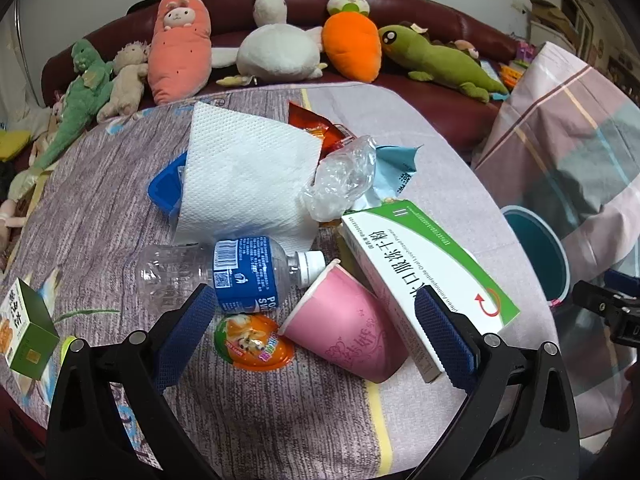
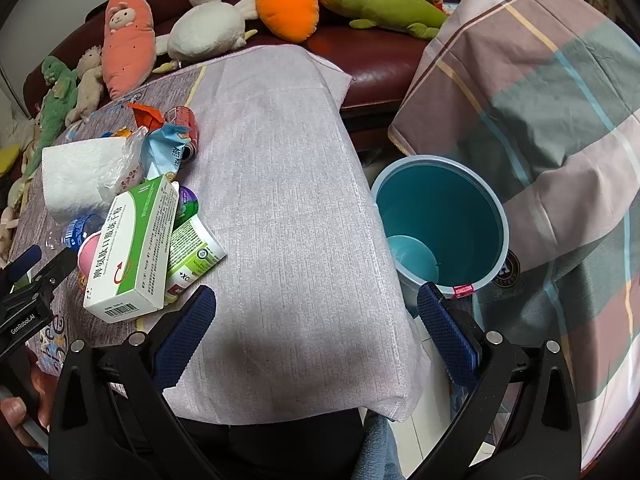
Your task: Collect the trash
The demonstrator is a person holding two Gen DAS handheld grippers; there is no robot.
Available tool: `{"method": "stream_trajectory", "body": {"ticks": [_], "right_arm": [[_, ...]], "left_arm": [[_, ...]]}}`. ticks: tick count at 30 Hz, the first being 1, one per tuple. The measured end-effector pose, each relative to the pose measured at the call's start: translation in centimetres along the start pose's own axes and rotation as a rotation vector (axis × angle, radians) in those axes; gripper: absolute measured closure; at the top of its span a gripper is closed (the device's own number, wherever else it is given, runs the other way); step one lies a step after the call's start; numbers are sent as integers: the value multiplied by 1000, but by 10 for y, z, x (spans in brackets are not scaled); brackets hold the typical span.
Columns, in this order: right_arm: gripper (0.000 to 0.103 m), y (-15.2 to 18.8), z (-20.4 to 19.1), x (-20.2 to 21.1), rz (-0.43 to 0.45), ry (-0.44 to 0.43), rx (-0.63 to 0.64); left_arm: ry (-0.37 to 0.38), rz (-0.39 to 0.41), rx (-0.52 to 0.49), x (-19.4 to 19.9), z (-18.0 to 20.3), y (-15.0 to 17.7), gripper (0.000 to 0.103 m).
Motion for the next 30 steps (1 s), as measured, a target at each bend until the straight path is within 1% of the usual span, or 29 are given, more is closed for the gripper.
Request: {"method": "stream_trajectory", "body": {"ticks": [12,30], "right_arm": [[6,1,0,-1,4,16,5],[6,2,-1,-6,-10,28,17]], "left_arm": [[34,12,10,4,-1,2,3],[52,4,13,-1,-1,4,3]]}}
Point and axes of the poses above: each gripper's, at about its wrist camera, not at the fingertips, and x roughly against the way its jaws point, z to its right, y to its underside, the point moved 7 cm from there along -x, roughly the way its jaws point, and after that the axes turned 2 degrees about -x, right-handed, at the moved point
